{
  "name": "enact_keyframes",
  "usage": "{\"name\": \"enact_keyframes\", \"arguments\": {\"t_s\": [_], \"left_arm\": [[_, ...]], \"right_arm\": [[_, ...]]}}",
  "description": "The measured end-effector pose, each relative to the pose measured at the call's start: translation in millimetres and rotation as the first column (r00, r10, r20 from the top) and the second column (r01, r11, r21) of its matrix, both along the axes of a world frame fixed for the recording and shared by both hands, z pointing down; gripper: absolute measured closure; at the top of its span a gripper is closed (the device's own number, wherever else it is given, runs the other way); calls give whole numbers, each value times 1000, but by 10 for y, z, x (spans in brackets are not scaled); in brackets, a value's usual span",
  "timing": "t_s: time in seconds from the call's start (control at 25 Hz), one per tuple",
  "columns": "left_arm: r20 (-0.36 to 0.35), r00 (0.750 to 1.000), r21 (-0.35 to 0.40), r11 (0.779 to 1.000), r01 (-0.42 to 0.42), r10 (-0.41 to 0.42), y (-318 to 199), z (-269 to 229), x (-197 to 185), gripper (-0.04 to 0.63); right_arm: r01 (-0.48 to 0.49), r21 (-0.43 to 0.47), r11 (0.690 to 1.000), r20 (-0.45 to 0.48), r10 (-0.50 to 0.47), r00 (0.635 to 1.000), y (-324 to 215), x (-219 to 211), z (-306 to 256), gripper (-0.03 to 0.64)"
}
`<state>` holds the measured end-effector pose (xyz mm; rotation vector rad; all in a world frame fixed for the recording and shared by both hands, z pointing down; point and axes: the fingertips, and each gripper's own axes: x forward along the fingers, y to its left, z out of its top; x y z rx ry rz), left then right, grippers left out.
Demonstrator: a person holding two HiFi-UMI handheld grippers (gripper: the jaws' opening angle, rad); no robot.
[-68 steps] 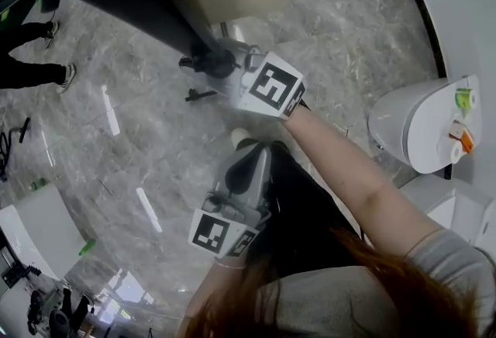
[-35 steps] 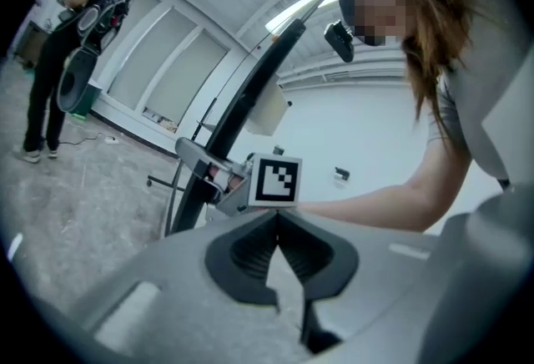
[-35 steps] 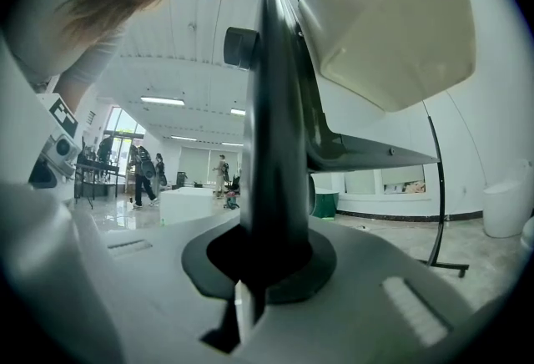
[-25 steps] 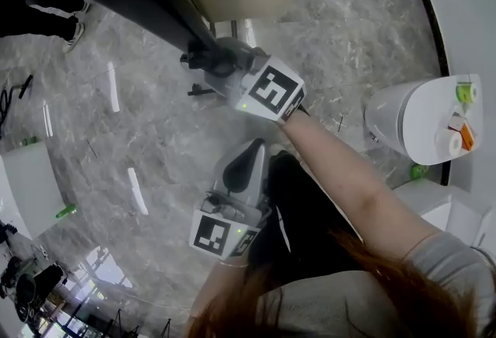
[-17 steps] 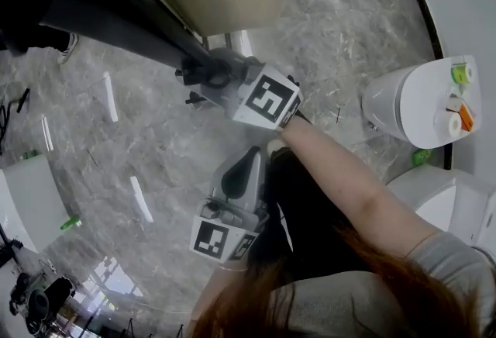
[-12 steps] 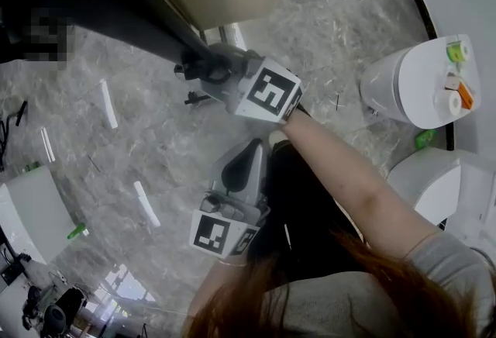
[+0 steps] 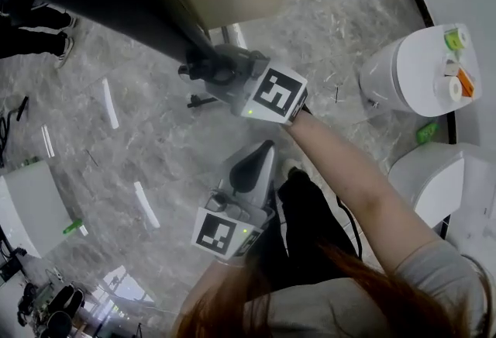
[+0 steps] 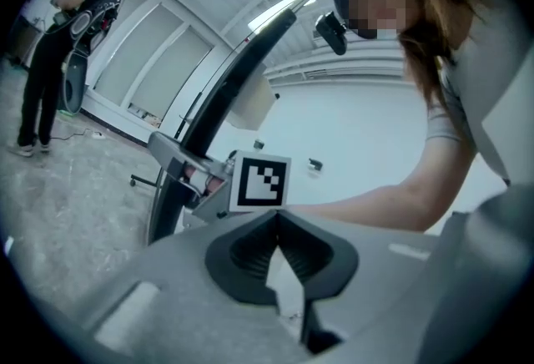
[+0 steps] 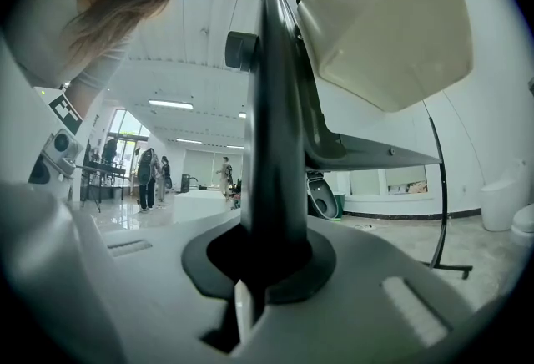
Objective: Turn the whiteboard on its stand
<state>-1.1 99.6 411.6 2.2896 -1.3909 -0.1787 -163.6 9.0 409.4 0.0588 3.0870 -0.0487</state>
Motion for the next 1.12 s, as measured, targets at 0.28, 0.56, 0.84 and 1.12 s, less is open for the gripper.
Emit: {"name": "enact_keyframes", "arguments": {"t_s": [0.28, 0.56, 0.84, 1.12], "left_arm": [[-32, 987, -10, 988, 155, -155, 449, 72, 271, 594], [-29, 978, -16, 979, 205, -205, 734, -18, 444, 594], [-13, 979, -10, 979, 201, -201, 1062, 63, 245, 594], [-7, 996, 43, 995, 92, -92, 1294, -95, 183, 594]], "right_arm": [[59, 3, 998, -54, -59, 997, 421, 173, 38, 609], [55, -4, 998, -52, -55, 997, 678, 352, 37, 607], [37, 1, 999, -42, -37, 998, 899, 473, 32, 607], [16, -7, 1000, -49, -16, 999, 1105, 612, 54, 609]]}}
